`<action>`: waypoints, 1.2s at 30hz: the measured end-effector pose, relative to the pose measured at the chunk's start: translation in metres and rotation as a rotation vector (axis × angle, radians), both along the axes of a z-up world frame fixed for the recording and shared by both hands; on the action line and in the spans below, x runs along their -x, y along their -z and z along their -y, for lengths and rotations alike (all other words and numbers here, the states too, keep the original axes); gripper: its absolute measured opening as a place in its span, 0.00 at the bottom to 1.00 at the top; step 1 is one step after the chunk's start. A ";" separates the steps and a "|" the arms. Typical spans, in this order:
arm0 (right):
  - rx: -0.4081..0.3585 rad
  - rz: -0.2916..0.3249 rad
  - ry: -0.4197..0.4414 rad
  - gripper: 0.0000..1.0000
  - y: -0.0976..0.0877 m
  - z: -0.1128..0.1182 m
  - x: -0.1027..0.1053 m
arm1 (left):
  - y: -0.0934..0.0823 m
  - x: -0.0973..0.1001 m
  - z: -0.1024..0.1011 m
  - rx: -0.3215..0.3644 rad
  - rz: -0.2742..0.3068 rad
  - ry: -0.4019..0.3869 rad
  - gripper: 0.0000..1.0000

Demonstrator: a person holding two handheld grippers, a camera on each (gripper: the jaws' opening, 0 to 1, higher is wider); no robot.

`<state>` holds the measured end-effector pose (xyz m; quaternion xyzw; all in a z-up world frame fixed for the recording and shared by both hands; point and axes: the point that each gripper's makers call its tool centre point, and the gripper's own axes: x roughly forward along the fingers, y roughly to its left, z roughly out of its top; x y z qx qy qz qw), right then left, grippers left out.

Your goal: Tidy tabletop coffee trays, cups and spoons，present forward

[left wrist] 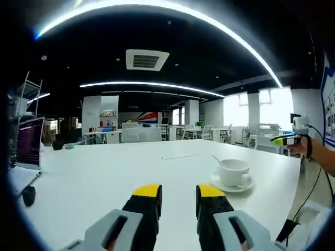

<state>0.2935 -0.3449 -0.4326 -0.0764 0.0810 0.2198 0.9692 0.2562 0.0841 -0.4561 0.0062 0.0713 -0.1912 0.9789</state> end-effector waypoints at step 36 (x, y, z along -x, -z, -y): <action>-0.075 -0.425 -0.191 0.30 0.066 -0.104 -0.028 | 0.049 -0.041 0.094 0.356 -0.451 0.172 0.27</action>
